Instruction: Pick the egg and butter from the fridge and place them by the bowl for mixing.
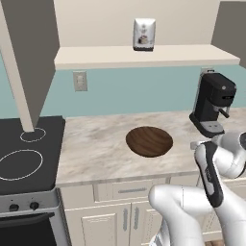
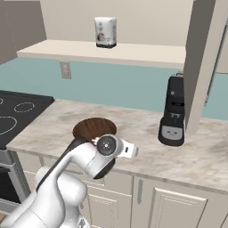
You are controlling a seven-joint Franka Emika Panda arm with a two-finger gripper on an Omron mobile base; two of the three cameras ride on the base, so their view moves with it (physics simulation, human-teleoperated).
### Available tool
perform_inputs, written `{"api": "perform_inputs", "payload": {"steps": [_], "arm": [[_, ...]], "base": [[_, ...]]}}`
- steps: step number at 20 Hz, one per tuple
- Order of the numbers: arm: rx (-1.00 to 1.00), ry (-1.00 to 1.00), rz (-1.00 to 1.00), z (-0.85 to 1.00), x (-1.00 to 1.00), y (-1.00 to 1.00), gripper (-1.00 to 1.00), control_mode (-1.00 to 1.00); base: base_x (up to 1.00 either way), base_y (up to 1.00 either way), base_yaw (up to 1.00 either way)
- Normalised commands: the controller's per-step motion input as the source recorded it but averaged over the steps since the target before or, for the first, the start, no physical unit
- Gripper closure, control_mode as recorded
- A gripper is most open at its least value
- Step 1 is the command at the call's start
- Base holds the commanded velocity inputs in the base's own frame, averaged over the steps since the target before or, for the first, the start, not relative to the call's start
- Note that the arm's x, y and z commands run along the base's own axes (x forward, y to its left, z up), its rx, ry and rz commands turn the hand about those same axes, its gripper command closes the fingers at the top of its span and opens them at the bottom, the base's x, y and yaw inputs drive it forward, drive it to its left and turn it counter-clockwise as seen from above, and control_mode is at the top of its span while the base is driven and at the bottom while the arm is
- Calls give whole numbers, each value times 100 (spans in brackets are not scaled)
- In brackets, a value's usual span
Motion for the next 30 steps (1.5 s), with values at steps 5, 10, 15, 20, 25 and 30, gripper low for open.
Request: {"api": "perform_inputs", "payload": {"steps": [5, 10, 15, 20, 25, 30], "arm": [[-1, -6, 22, -26, 0, -20, 100, -100], [-18, 0, 27, -11, 2, 16, 100, -100], [-21, -1, 28, -9, 18, 18, 100, -100], [-2, 0, 4, 0, 15, 1, 100, -100], [0, 4, 0, -12, 31, 0, 100, -100], [0, 11, 0, -28, 33, 6, 100, -100]], "base": [[0, 0, 0], [0, 0, 0], [0, 0, 0], [0, 0, 0], [0, 0, 0], [0, 0, 0]]}}
